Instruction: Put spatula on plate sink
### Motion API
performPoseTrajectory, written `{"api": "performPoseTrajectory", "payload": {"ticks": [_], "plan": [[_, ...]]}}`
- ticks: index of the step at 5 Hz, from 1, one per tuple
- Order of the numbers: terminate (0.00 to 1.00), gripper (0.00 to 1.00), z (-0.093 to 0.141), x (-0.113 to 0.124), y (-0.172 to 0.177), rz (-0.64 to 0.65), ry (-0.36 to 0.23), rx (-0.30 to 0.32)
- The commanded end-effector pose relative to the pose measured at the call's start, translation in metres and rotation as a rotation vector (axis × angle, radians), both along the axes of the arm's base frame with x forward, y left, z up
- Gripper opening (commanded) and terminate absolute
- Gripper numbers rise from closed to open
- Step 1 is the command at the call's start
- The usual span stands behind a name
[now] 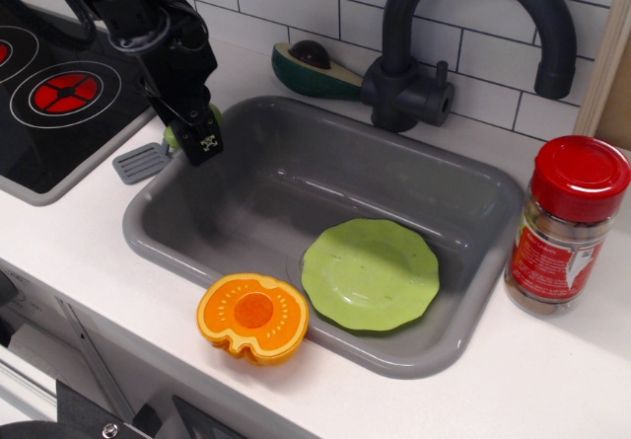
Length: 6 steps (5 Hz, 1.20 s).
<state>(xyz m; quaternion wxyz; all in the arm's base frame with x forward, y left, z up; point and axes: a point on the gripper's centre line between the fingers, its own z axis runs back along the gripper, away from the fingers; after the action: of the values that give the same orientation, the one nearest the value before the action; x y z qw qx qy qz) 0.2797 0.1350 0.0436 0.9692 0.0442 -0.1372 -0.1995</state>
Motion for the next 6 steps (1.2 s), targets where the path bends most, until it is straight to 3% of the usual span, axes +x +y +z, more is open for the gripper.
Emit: {"api": "performPoseTrajectory", "payload": {"ticks": [1, 3, 4, 5, 6], "plan": [[0.0, 0.0, 0.017, 0.009, -0.002, 0.022, -0.064, 0.006], [0.0, 0.0, 0.047, 0.022, -0.025, 0.114, -0.107, -0.045], [0.0, 0.0, 0.057, 0.037, -0.054, 0.209, -0.191, -0.082], [0.0, 0.0, 0.041, 0.038, -0.081, 0.334, -0.237, -0.143], [0.0, 0.0, 0.028, 0.037, -0.106, 0.36, -0.207, -0.155]]}}
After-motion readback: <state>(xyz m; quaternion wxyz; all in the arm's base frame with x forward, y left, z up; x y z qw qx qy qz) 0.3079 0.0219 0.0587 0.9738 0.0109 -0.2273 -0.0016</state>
